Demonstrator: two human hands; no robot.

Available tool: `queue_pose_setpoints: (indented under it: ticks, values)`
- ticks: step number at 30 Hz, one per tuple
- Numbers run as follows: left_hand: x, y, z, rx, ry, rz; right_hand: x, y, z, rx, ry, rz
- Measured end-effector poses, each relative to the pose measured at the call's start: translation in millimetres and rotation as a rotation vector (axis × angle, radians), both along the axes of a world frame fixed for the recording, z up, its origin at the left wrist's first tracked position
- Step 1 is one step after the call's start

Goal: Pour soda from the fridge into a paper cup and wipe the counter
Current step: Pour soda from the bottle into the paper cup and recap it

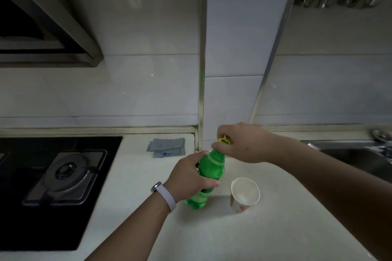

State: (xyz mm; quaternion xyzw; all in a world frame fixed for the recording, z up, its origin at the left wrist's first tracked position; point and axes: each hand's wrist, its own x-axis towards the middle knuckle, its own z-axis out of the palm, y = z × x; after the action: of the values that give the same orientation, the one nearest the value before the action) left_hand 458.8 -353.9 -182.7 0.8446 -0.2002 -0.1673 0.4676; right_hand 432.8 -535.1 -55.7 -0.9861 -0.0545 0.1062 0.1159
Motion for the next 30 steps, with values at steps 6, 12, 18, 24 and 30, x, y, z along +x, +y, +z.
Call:
queue_pose_setpoints:
  ticks: [6, 12, 18, 24, 30]
  values:
    - [3.6, 9.3, -2.0, -0.017, 0.028, -0.005, -6.4, 6.3, 1.6, 0.051, -0.027, -0.006]
    - [7.1, 19.7, -3.8, -0.018, 0.022, -0.048, -11.6, 17.6, -7.9, 0.141, -0.086, -0.017]
    - [15.3, 25.7, -5.9, 0.025, 0.001, -0.124, -15.7, 25.6, -14.9, 0.076, -0.051, -0.14]
    - [26.0, 27.7, -3.7, 0.081, -0.038, -0.207, -31.4, 24.7, -16.3, 0.168, -0.192, -0.177]
    - [31.9, 16.5, 0.9, 0.25, -0.138, -0.402, -56.3, 0.7, -39.0, 0.356, -0.235, -0.396]
